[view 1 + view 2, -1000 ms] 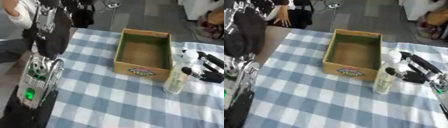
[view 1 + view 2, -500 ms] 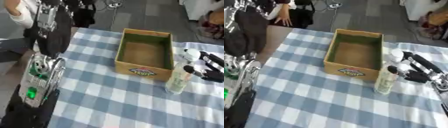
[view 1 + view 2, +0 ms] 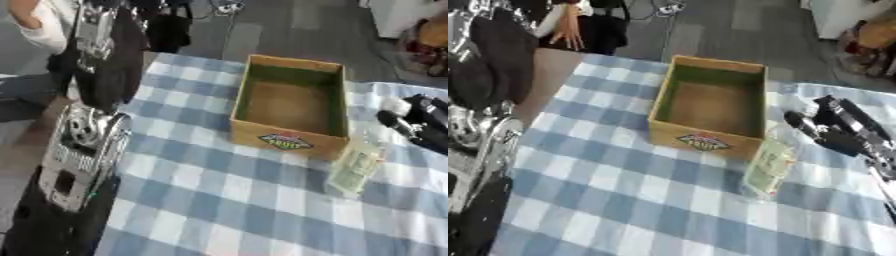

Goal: Pick up objects on the table and place them in the box.

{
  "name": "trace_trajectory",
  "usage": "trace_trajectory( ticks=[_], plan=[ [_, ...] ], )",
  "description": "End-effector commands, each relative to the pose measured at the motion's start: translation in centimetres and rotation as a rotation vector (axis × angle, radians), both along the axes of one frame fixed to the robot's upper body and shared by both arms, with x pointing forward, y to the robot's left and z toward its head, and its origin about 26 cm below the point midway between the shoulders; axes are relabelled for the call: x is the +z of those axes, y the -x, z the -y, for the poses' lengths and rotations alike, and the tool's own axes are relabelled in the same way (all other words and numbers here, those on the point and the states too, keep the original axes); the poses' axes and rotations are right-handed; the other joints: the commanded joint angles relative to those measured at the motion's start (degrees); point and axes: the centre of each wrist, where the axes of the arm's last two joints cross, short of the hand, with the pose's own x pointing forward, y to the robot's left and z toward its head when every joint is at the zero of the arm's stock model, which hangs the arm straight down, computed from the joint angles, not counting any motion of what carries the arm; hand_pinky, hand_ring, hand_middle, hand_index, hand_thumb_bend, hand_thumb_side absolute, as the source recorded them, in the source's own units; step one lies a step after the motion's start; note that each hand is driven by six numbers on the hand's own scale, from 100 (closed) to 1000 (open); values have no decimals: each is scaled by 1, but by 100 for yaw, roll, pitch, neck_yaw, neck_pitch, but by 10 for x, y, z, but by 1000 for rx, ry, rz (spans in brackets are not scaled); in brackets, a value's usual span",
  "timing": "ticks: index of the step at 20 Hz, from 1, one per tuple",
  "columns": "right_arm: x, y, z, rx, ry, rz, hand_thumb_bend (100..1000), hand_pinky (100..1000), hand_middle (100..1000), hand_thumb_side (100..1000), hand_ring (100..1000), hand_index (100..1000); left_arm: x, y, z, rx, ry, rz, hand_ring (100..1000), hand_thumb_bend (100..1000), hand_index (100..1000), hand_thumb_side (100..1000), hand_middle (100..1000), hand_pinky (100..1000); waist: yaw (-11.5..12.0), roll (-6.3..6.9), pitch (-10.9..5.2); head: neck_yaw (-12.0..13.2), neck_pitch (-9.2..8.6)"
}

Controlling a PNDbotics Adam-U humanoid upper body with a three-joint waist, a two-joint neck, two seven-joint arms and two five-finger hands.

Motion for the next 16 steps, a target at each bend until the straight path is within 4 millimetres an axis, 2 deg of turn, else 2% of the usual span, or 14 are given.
trace_trajectory(
  ticks=[1,2,3,5,12,16],
  plan=[
    [20,1,5,-10,-45,45,328,100,100,789,100,349,8,3,1,-9,-2,31,647,343,993,937,796,723,-6,4,-86,45,0],
    [19,1,5,-9,-57,41,317,100,100,792,100,345,8,3,1,-9,-2,30,647,343,993,937,796,723,-6,4,-86,46,1],
    [19,1,5,-7,-71,36,209,100,100,813,100,314,8,3,1,-9,-2,30,647,343,993,938,796,723,-6,4,-87,52,2],
    [18,2,5,-7,-101,28,100,100,100,822,100,285,8,3,0,-9,-2,30,647,343,993,938,796,723,-7,4,-87,62,4],
    [18,3,9,-57,-178,51,100,100,100,863,100,250,7,3,0,-7,-2,30,646,344,993,938,795,722,-17,6,-86,82,10],
    [25,4,10,-69,-203,73,100,100,100,857,100,242,7,4,0,-6,-3,29,646,344,993,938,795,722,-20,6,-88,88,19]
  ],
)
